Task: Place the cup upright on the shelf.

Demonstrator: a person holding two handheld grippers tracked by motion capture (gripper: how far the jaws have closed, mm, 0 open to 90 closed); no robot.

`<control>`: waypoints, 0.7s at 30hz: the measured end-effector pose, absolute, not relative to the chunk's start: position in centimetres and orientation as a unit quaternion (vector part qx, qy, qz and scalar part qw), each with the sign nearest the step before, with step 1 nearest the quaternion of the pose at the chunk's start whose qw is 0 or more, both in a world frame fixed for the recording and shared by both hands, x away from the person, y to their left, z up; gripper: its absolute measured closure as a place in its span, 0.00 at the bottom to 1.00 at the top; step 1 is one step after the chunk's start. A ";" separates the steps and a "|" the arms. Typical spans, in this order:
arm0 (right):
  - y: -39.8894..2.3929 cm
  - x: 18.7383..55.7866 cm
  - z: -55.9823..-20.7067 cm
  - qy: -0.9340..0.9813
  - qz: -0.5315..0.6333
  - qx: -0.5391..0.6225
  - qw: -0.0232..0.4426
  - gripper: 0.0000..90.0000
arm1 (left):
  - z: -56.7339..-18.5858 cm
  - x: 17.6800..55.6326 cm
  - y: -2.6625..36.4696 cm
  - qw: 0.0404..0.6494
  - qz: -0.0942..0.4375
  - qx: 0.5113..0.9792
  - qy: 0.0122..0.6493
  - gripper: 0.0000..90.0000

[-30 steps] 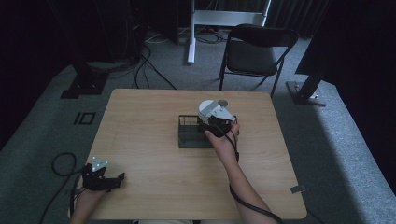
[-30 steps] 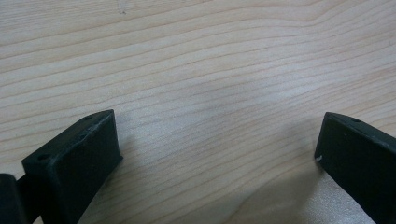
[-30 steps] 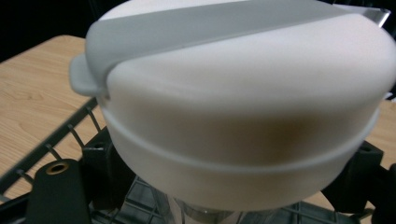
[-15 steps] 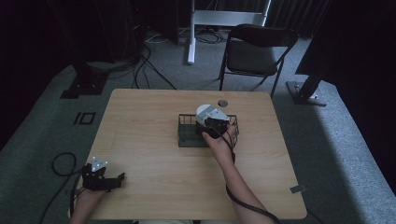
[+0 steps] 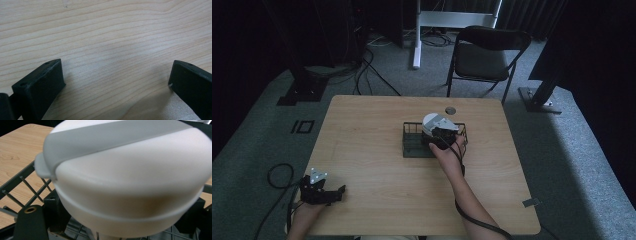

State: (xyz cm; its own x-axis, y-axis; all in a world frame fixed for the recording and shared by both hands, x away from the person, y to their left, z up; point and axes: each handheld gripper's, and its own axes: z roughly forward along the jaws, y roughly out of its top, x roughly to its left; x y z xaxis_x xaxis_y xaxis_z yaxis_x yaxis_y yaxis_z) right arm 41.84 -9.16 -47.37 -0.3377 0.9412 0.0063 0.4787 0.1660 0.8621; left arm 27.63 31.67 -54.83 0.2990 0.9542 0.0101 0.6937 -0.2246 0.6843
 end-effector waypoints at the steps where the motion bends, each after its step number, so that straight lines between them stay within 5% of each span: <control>1: -9.2 41.8 -47.4 0.709 0.408 0.501 0.284 0.20 | -54.8 27.6 31.7 0.294 0.222 0.750 0.549 0.00; 21: -9.7 41.3 -48.0 0.705 0.428 0.485 0.291 0.17 | -54.8 27.6 31.7 0.294 0.222 0.750 0.549 0.00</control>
